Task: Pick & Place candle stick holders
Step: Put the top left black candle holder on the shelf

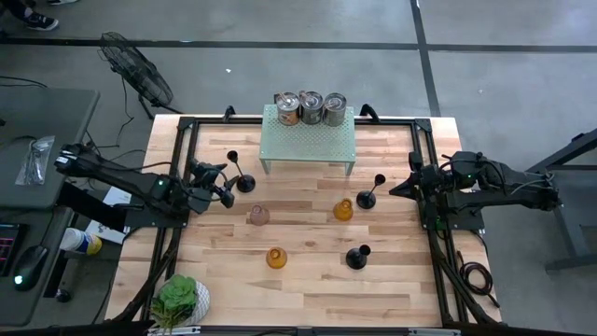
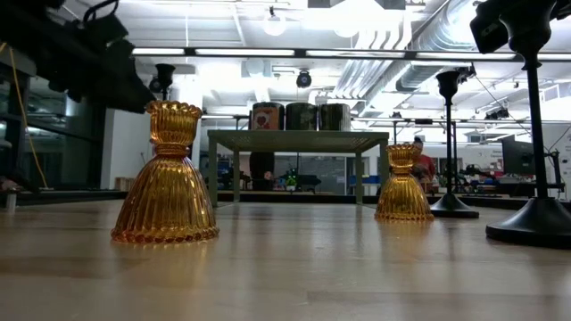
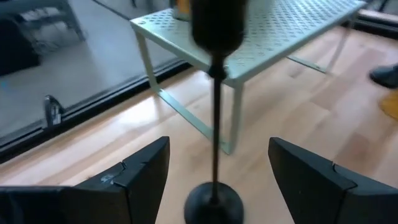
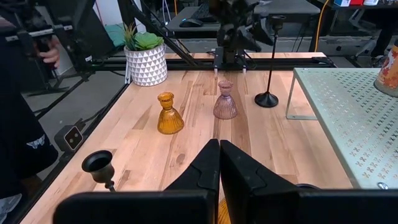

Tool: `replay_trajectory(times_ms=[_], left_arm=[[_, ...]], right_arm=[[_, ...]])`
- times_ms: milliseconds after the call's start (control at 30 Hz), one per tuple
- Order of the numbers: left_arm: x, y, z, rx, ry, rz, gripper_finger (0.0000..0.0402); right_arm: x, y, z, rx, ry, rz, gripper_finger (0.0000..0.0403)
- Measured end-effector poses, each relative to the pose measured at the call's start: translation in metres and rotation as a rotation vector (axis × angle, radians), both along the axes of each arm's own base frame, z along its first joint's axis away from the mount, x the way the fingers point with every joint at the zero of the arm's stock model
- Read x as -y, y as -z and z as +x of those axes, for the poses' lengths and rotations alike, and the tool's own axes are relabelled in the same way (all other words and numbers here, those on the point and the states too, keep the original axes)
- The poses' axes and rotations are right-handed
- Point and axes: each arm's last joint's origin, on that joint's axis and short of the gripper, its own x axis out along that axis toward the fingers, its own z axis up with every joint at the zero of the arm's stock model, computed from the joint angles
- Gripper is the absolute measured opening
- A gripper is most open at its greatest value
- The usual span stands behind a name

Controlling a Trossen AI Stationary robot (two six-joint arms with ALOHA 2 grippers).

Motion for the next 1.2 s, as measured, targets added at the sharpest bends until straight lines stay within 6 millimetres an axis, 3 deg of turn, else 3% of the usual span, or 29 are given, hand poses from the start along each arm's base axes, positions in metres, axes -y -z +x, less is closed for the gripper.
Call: replay_trajectory(times_ms=[300,633,933,1200], left_arm=[[-0.002,0.028,0.0,0.124,-0.121,0.056,0.0267],[0.002,0.03,0.019,0.127,-0.106,0.089,0.0267],[-0.015,0.033,0.034,0.174,-0.166,0.039,0.0267],[-0.014,0.025,0.04,0.167,-0.136,0.048,0.0261]], right_arm=[[0.0,0.0,0.0,0.0,0.0,0.0,0.0003],[0.0,0.0,0.0,0.0,0.0,0.0,0.0003],[0.0,0.0,0.0,0.0,0.0,0.0,0.0003],[0.0,0.0,0.0,0.0,0.0,0.0,0.0003]])
